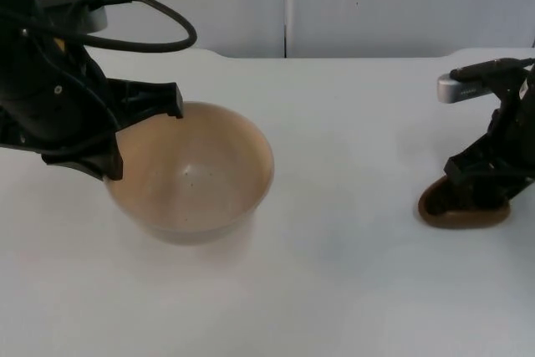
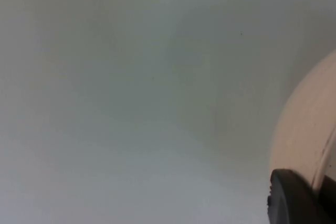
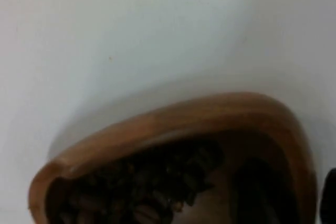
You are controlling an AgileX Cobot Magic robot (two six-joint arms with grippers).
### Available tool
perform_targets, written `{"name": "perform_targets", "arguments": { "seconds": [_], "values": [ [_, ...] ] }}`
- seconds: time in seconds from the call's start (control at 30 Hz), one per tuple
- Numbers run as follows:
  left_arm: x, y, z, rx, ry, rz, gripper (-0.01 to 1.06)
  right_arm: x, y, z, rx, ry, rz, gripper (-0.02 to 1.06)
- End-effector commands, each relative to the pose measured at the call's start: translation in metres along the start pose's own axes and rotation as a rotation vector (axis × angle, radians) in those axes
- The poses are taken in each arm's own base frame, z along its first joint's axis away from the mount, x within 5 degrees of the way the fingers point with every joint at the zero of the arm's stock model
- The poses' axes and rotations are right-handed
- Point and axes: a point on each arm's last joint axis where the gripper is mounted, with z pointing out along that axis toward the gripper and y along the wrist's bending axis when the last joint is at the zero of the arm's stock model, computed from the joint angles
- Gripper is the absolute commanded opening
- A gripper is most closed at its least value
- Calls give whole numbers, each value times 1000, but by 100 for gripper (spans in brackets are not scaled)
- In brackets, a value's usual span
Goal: Pick up the bowl with the left hand and pour the coffee beans from the cup into the bowl with the right hand.
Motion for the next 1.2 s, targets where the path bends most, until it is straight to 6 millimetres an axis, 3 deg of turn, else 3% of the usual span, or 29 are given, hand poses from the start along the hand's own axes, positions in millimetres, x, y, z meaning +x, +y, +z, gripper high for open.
{"name": "perform_targets", "arguments": {
  "seconds": [0.0,0.1,0.2,0.43,0.87,1.17],
  "values": [
    [0,0,0,10,-6,-20,0,0,2,2,2,0,-8,23],
    [0,0,0,10,-6,-20,0,0,2,2,2,-3,-10,7],
    [0,0,0,10,-6,-20,0,0,2,2,2,-3,-10,0],
    [0,0,0,11,-8,-20,0,-2,1,-4,4,-19,-7,0],
    [0,0,0,11,-8,-20,0,-17,-1,-75,-7,-76,23,0],
    [0,0,0,11,-8,-20,0,-40,-2,-130,-38,-105,27,0]
  ]
}}
